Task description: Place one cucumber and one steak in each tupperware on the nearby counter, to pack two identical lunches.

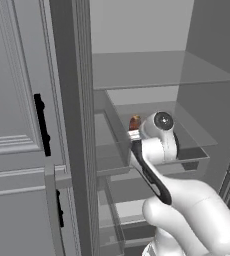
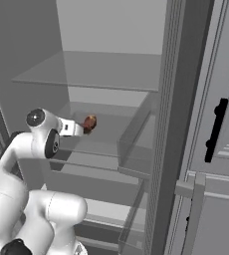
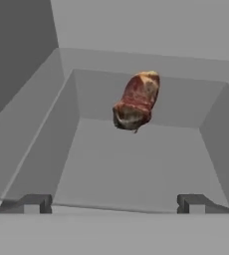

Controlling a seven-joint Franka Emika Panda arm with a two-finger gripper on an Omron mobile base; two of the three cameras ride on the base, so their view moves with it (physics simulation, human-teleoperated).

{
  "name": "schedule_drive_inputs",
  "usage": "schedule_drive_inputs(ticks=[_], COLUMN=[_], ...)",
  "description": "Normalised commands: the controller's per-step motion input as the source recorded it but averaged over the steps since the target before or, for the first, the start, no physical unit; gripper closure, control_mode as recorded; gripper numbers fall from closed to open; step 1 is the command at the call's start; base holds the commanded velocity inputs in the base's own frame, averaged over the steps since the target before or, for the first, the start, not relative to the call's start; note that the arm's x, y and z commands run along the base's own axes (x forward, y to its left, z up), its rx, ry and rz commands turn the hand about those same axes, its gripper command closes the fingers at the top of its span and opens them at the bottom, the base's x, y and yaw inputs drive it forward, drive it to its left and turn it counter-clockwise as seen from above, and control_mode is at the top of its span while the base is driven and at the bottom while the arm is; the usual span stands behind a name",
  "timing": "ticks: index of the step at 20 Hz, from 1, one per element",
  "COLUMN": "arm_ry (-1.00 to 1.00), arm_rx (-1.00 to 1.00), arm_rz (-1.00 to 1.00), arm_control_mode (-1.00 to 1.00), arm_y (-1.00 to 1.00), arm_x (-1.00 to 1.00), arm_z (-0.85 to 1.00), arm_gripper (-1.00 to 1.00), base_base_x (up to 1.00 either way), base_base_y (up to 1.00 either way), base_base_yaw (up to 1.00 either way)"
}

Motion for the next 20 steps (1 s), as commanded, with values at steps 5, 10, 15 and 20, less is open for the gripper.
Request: schedule_drive_inputs(ticks=[5, 10, 15, 20], arm_ry=[0.07, 0.18, 0.10, 0.02], arm_rx=[-0.05, -0.07, -0.02, 0.00], arm_rz=[0.00, 0.00, 0.00, 0.00], arm_control_mode=[-1.00, -1.00, -1.00, -1.00], arm_y=[0.00, 0.00, -0.09, -0.03], arm_x=[0.71, 0.81, 0.27, 0.09], arm_z=[0.34, 0.25, -0.22, -0.25], arm_gripper=[-1.00, -1.00, -1.00, -1.00], base_base_x=[0.00, 0.00, 0.00, 0.00], base_base_y=[0.00, 0.00, 0.00, 0.00], base_base_yaw=[0.00, 0.00, 0.00, 0.00])
